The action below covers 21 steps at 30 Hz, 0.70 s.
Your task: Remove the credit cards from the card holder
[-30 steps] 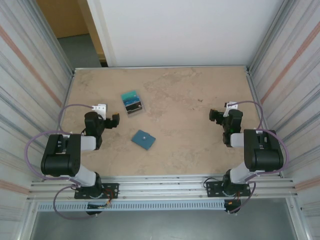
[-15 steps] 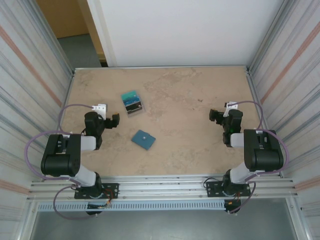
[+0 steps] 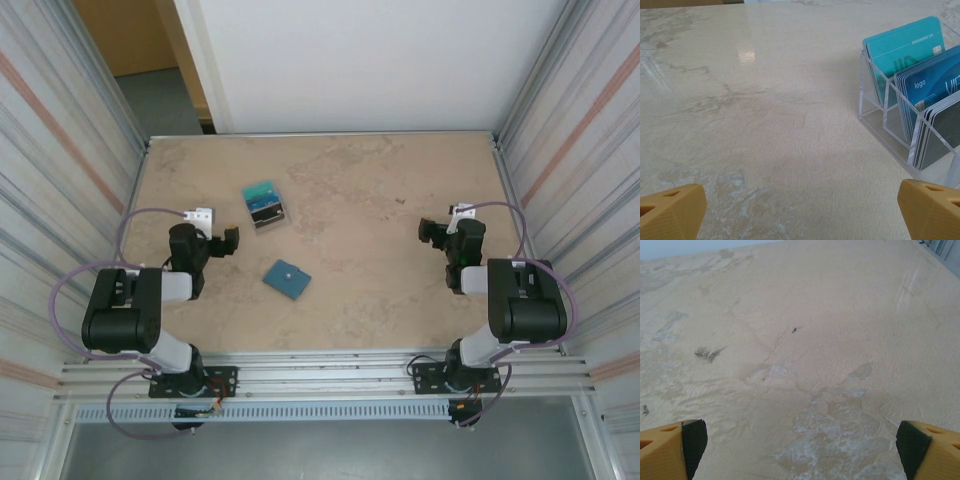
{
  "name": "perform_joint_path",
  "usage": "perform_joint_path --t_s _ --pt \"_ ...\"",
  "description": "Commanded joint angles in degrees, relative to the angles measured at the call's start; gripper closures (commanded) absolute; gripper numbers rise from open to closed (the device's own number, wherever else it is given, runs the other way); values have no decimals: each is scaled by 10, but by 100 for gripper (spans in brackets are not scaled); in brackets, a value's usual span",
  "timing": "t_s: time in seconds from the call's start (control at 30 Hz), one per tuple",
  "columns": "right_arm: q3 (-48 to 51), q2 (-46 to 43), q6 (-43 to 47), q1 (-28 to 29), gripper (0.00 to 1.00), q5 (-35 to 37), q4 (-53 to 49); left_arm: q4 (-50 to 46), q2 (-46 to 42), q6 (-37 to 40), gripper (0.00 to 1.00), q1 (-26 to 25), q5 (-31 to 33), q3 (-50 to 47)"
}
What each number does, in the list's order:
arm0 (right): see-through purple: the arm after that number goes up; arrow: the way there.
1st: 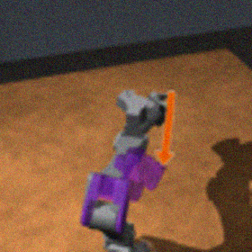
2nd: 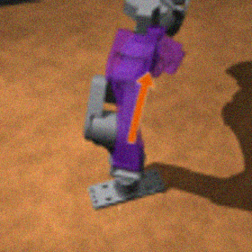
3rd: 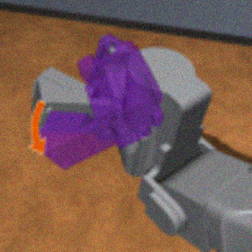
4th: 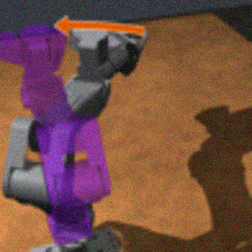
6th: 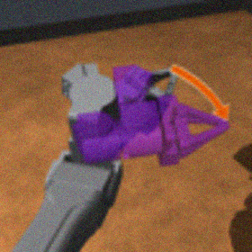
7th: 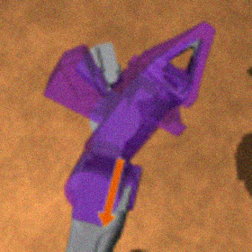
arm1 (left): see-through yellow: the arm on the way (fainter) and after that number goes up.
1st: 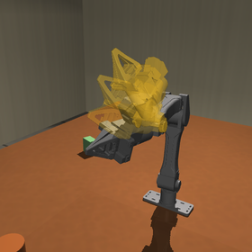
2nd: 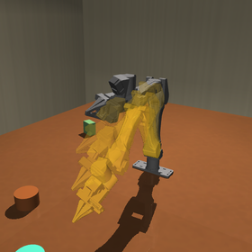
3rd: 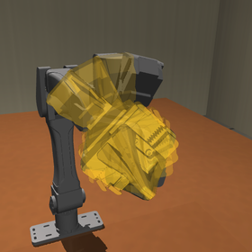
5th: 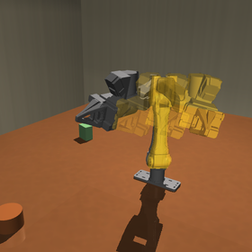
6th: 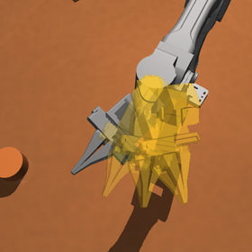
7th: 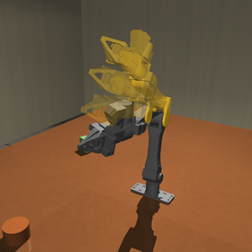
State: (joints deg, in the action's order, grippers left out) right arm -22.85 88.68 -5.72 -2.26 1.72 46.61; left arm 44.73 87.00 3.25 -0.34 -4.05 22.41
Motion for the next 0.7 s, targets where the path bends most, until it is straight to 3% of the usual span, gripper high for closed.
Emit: perform_joint_path --t_s 0.0,0.33,0.5,0.67 --pt "-2 -4 3 0 1 4 -1 4 -4 8 1 2 -3 13" --pt "-19 -16 2 -7 1 -16 -38 -81 -58 -1 2 2 17 38" --pt "-95 -57 1 -4 1 1 -200 -119 -133 -14 1 2 42 28" --pt "-116 -116 14 18 1 23 -259 -204 -224 -96 1 2 56 36"
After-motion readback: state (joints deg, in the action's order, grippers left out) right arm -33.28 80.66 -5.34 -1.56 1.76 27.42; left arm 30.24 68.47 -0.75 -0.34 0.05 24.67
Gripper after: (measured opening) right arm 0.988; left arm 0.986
